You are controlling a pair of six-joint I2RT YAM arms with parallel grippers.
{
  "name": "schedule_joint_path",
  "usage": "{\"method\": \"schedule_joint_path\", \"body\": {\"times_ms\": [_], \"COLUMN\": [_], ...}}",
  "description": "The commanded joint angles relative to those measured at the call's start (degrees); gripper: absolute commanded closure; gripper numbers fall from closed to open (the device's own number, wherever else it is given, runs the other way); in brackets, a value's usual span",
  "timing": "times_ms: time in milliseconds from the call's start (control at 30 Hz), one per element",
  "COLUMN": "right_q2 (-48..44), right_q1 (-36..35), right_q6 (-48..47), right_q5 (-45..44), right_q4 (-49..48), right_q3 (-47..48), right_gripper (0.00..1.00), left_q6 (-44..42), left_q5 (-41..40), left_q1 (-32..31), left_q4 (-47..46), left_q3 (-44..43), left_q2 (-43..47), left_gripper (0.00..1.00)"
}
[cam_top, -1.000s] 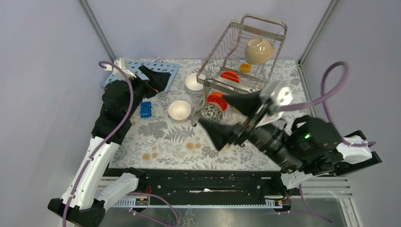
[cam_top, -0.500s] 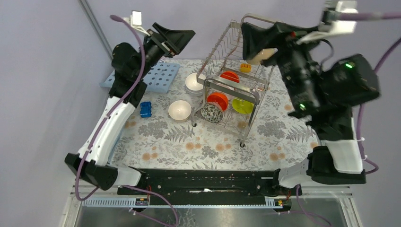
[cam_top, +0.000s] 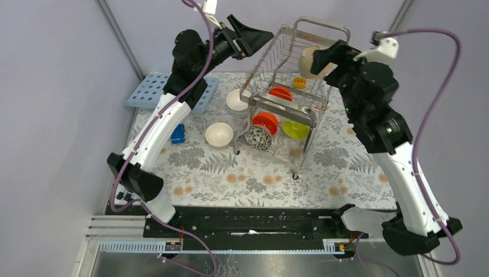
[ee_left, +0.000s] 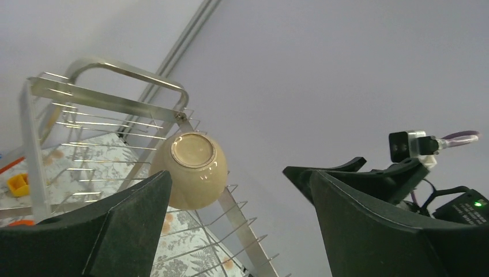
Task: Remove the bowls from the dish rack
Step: Pick up the bowl from the dish rack.
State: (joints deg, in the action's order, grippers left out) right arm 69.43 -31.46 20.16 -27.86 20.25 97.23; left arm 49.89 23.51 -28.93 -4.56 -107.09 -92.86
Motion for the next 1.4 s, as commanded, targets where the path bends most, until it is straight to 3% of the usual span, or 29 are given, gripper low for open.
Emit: {"method": "schedule_joint_path", "body": {"times_ms": [0,233,467,600,1000,1367], "right_q2": [-7.7,-9.08,-9.01,-8.78,-6.65,-0.88], "right_q1": [6.41,20.6,34.41,34.8,34.8,34.8], "right_q6": [12.44,25.24,42.85,43.46,38.04,40.25], "right_q5": [6.76,19.69,38.29,39.23,39.13,42.22], "right_q4": [-7.61,-8.66,-22.59,-25.92,-21.81,-18.74], "right_q3": [-3.63,-9.88,-23.03,-24.59,-18.95,-14.34], "right_gripper": [0.05,0.04,0.02,0.02,0.01,0.02], "left_q6": [-2.77,-2.44,-1.34,-0.32,0.74,0.05], "left_q5": [3.42,5.33,5.23,5.21,4.89,3.74], "left_q1": [-2.61,-4.19,-4.15,-4.21,-6.06,-7.78], "left_q4": [3.54,6.03,6.29,5.32,4.94,7.51], "left_q3": [-8.05,-13.07,-16.94,-18.21,-21.78,-23.6], "left_q2": [-5.71,-13.0,-18.61,-20.73,-26.45,-28.66], "left_gripper": [0.06,0.07,0.07,0.07,0.08,0.11]}}
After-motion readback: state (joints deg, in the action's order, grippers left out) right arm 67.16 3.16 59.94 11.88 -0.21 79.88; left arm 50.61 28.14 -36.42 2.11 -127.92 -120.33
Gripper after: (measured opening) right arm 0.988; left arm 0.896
